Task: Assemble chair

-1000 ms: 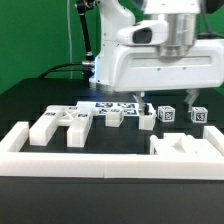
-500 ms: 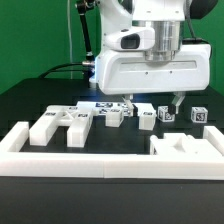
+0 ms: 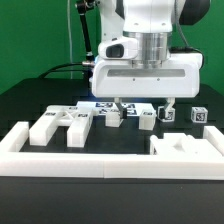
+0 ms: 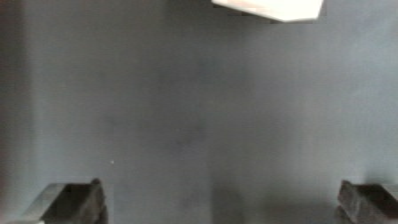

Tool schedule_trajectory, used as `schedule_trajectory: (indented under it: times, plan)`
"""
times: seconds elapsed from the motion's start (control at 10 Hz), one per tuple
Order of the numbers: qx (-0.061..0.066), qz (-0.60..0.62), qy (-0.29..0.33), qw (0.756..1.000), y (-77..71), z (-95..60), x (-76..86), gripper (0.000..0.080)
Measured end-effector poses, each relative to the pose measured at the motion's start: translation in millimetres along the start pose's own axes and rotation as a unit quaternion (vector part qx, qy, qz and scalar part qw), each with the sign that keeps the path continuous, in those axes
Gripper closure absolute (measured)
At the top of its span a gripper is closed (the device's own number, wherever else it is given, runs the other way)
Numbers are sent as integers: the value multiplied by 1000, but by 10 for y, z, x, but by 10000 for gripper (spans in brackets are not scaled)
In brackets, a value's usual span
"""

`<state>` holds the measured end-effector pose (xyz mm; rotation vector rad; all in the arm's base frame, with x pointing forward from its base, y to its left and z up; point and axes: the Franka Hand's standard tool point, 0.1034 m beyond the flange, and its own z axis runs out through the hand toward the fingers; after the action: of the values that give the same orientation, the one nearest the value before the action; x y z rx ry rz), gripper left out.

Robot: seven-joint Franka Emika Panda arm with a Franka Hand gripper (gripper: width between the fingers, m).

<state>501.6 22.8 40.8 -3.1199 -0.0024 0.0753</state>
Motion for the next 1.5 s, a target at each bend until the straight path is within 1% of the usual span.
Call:
schedule_trajectory:
  times: [0.2,0.3,0.4,0.5,0.7,0.8,1.0,1.1,1.2,1.3,1.4,1.5]
  plan:
    - [1,-2,-13,1000,-7,3,-8,151]
    - [2,-2,-30,1000,-11,11,-44,151]
    - [4,0,-72,997,-8,20,-91,151]
    - [6,-1,-113,994,-35,27,-144,151]
    - [10,-6,-173,985,-88,25,-241,151]
    - [11,-5,-216,976,-88,23,-279,151]
    - [13,-7,-269,963,-103,51,-268,151]
    - [14,-7,-310,950,-120,51,-327,151]
    - [14,-9,-340,940,-148,74,-334,151]
    - [14,-11,-354,935,-164,86,-320,151]
    - [15,-12,-388,922,-169,82,-381,151]
    - [16,-14,-397,918,-161,145,-348,151]
